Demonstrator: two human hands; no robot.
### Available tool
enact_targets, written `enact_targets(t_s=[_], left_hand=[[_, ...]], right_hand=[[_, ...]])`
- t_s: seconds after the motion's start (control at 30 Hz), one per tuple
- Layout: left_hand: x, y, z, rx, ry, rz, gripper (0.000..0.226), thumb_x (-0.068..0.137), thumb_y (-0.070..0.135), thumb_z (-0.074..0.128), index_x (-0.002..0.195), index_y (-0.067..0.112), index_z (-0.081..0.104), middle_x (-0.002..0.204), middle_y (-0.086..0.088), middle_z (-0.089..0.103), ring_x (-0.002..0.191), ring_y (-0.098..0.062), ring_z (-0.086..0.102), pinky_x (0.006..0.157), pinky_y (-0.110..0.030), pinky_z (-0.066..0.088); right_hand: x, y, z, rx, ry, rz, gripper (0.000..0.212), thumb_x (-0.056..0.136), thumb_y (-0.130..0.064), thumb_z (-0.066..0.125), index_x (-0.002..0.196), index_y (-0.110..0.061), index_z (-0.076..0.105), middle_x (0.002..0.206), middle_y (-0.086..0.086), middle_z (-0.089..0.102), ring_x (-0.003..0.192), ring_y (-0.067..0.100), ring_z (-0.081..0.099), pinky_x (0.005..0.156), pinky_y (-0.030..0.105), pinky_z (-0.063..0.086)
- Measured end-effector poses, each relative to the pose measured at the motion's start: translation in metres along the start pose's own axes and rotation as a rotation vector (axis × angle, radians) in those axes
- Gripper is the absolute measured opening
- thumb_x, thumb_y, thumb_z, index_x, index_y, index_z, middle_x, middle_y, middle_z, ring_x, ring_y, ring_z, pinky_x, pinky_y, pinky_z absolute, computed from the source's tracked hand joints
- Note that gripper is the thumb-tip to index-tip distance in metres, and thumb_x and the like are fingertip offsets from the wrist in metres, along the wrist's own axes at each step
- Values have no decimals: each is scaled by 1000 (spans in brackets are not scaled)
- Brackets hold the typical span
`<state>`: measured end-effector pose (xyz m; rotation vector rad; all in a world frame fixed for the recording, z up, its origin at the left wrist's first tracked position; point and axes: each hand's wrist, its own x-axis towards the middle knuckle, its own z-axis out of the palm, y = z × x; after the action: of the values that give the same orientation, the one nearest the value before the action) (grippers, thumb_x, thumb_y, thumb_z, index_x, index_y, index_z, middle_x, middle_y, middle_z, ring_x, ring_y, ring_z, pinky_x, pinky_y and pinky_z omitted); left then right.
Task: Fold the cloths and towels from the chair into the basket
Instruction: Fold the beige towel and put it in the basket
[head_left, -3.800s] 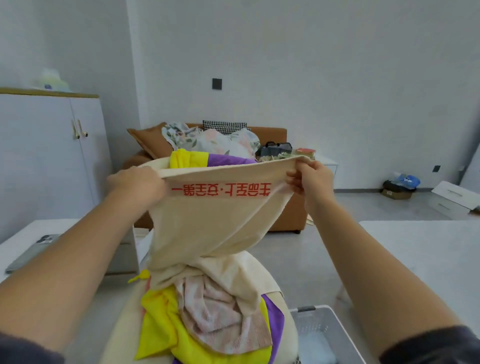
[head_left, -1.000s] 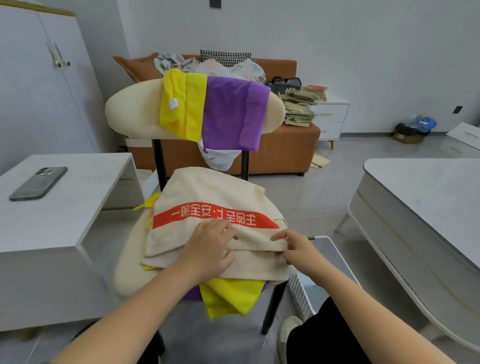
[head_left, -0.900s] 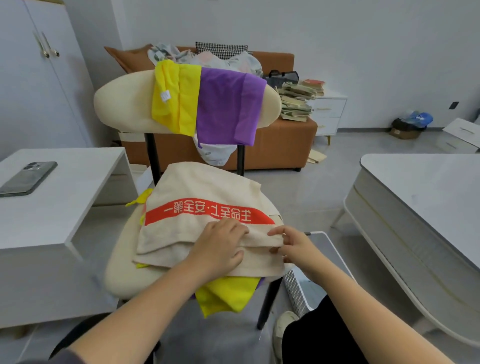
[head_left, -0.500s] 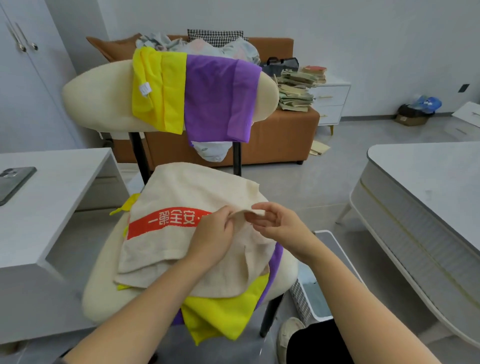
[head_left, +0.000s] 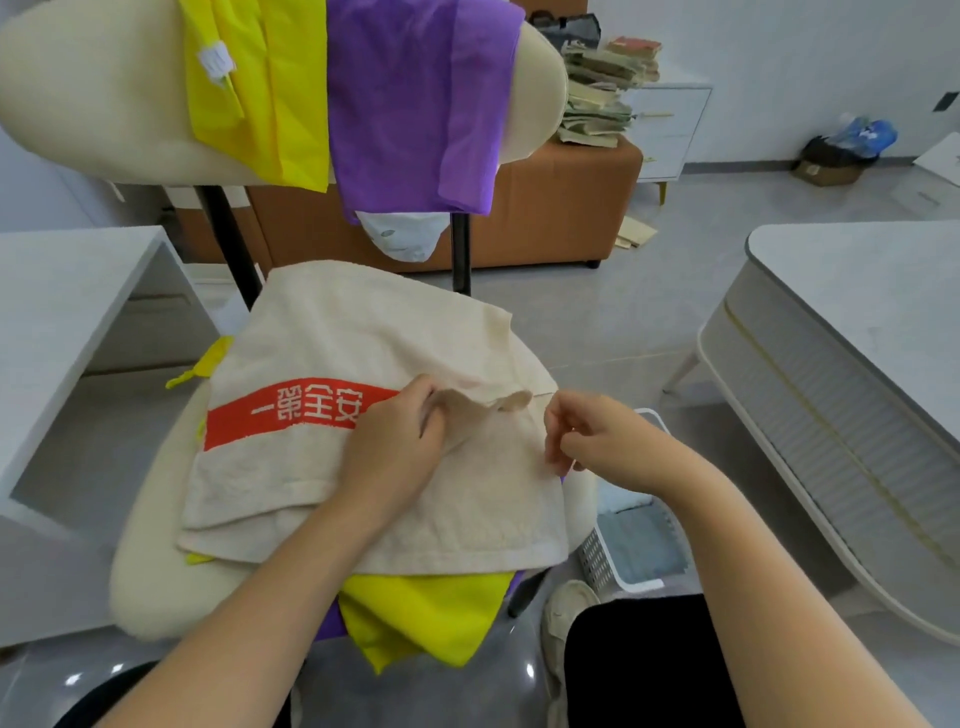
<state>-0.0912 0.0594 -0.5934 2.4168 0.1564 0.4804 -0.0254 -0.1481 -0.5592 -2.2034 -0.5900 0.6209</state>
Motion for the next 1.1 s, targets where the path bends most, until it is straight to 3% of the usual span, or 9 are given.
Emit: enact_targets(t_s=[0.13, 0.27, 0.47, 0.57, 0.63, 0.73, 0.8, 0.97, 1.1], left_hand=[[-1, 0, 1, 40, -21, -4, 10, 90, 16, 51, 90, 15, 60, 74, -1, 65, 67, -20, 57, 59, -39, 44], [-3, 2, -1, 11, -38, -7, 13, 92, 19, 50, 91, 15, 62, 74, -1, 65, 67, -19, 59, 60, -42, 46], [0, 3, 0, -85, 4, -77, 25, 97, 28, 46, 76, 15, 51, 61, 3, 54, 57, -8, 50, 52, -29, 33], [3, 2, -2, -158, 27, -105, 13, 97, 28, 47, 89, 23, 57, 71, 10, 61, 67, -1, 55, 60, -20, 40], [5, 0, -3, -199, 46, -106, 16, 96, 28, 50, 84, 22, 57, 68, 6, 62, 64, -4, 55, 60, -26, 40], [6, 1, -6, -257, 31, -119, 22, 95, 32, 52, 79, 19, 60, 66, 2, 63, 62, -7, 56, 57, -31, 41], [5, 3, -8, -325, 9, -133, 20, 93, 37, 53, 82, 24, 63, 70, 7, 67, 67, -3, 61, 57, -26, 45], [7, 5, -14, -428, 3, -125, 21, 93, 36, 53, 83, 23, 66, 75, 7, 68, 70, -5, 62, 59, -26, 46], [8, 1, -16, -446, -24, -112, 22, 96, 26, 52, 78, 17, 62, 69, 1, 63, 64, -11, 56, 56, -27, 42]], right_hand=[[-6, 8, 2, -96, -150, 256, 19, 87, -2, 34, 91, -12, 50, 80, 1, 72, 67, 16, 68, 62, 30, 48], [-14, 10, 0, 29, -243, 325, 20, 87, -3, 37, 96, -15, 50, 85, 3, 73, 66, 17, 65, 55, 23, 40], [-19, 3, 3, 360, -326, -28, 47, 81, 20, 42, 111, -11, 62, 84, 0, 68, 79, 12, 62, 66, 19, 46], [-8, -1, 17, 169, -93, -161, 24, 78, 7, 66, 93, -11, 68, 75, -8, 65, 69, 0, 57, 67, 17, 45], [3, -7, 23, 16, 112, -250, 10, 78, -11, 72, 75, -16, 65, 72, -9, 54, 64, 0, 48, 65, 17, 39], [21, -23, 26, 21, 259, -370, 23, 83, -34, 60, 70, -15, 58, 79, -4, 51, 75, 8, 49, 73, 23, 41], [31, -33, 27, 64, 296, -384, 20, 85, -34, 57, 74, -17, 59, 71, -5, 54, 70, 10, 50, 70, 32, 43], [45, -40, 39, 156, 310, -351, 9, 88, -30, 64, 83, -23, 66, 72, 0, 59, 67, 5, 49, 64, 22, 40], [51, -41, 38, 102, 419, -375, 7, 87, -26, 65, 81, -25, 63, 103, -12, 60, 99, -2, 53, 86, 16, 40]])
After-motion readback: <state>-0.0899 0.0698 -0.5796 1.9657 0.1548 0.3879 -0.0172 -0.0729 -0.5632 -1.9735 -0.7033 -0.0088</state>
